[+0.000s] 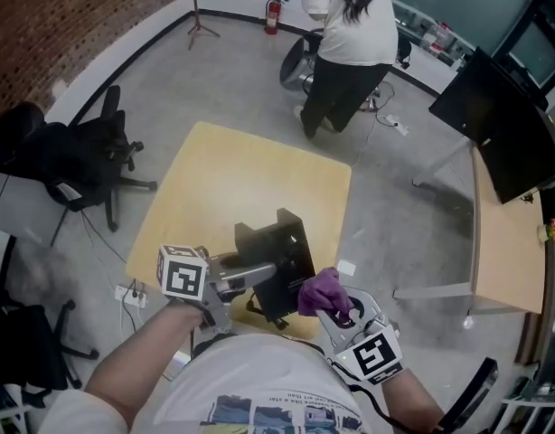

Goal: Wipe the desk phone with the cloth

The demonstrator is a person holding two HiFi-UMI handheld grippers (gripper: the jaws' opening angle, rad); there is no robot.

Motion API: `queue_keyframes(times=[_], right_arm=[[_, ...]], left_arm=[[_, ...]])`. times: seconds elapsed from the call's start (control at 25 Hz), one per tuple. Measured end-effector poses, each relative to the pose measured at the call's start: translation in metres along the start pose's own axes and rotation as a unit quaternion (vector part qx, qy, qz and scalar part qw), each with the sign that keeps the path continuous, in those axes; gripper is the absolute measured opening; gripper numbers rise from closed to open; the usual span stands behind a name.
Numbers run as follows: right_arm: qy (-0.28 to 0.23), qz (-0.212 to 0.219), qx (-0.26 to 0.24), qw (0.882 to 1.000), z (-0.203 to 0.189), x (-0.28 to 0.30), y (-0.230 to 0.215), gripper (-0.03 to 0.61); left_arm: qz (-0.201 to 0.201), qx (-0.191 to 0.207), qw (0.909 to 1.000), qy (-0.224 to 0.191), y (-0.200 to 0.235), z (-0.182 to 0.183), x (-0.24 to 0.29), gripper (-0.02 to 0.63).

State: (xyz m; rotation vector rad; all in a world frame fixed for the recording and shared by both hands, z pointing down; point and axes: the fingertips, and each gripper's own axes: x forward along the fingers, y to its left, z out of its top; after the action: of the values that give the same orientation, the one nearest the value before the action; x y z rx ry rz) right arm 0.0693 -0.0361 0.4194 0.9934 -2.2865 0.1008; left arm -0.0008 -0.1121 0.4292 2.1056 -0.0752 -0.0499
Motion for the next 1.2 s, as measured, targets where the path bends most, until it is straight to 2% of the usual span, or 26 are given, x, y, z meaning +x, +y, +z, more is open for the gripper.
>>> queue_keyframes(times=[0.28,0.48,0.68,0.88,1.2], right_arm=[[-0.089,-0.043,-0.022,0.995,0.079,-0.005,-0.055,0.103],[-0.103,-0.047,-0.022,0.993,0.095,0.002,-0.073,0.103],[-0.101,-0.017,0.004,0.995,0.07,0.001,-0.057,0.103],[-0.076,0.007,0.05,0.996,0.028,-0.005,-0.034,0.103],[-0.024,0.041,0.096,0.994,-0.03,-0.014,-0.005,0.103]], left_arm=[[-0.017,0.008,0.9993,0.032,-0.007,-0.018,0.008,0.181],[-0.035,0.015,0.9985,0.039,-0.015,-0.03,0.009,0.181],[-0.028,0.002,0.9995,0.016,-0.019,-0.021,0.002,0.181],[-0.03,0.008,0.9995,-0.01,-0.02,-0.007,-0.009,0.181],[-0.039,0.015,0.9986,-0.031,-0.023,0.01,-0.015,0.181]])
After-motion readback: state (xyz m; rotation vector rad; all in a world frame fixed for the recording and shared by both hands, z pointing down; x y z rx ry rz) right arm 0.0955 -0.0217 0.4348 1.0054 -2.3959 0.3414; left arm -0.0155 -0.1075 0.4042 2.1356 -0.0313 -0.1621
